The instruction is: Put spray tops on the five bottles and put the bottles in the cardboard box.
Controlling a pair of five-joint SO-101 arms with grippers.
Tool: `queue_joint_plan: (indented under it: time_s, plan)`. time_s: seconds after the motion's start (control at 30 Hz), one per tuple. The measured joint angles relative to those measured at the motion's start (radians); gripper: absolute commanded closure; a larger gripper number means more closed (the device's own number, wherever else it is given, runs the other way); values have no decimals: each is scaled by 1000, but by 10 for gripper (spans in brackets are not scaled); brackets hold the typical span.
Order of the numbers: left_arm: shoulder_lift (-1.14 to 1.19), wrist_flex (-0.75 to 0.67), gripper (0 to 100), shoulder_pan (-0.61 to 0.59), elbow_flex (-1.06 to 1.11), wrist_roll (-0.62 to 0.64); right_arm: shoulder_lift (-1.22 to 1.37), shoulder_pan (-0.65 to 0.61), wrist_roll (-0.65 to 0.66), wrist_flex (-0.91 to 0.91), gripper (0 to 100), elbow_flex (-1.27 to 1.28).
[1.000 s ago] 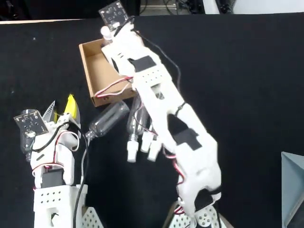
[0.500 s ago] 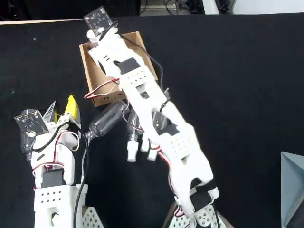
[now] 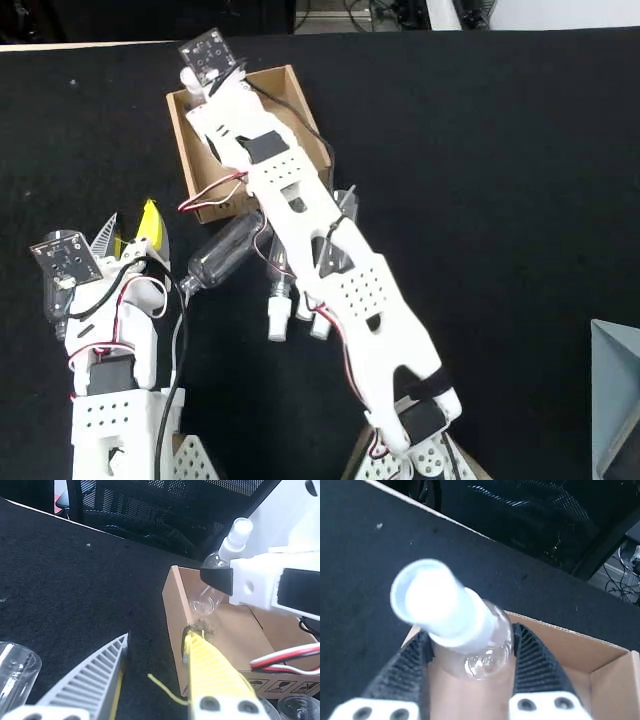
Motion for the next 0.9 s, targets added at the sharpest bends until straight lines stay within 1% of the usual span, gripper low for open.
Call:
queue_joint_plan:
  time_s: [0.17,0.3,0.7,0.9]
  plan:
    - [0,0,827,0,0,0,31,2,-94,95,927,-106]
    - [0,0,827,0,0,0,48,-17,-100,180,927,-180]
    - [0,0,827,0,0,0,95,-38,-104,193,923,-236]
    - [0,0,827,0,0,0,101,-40,-106,193,796,-236]
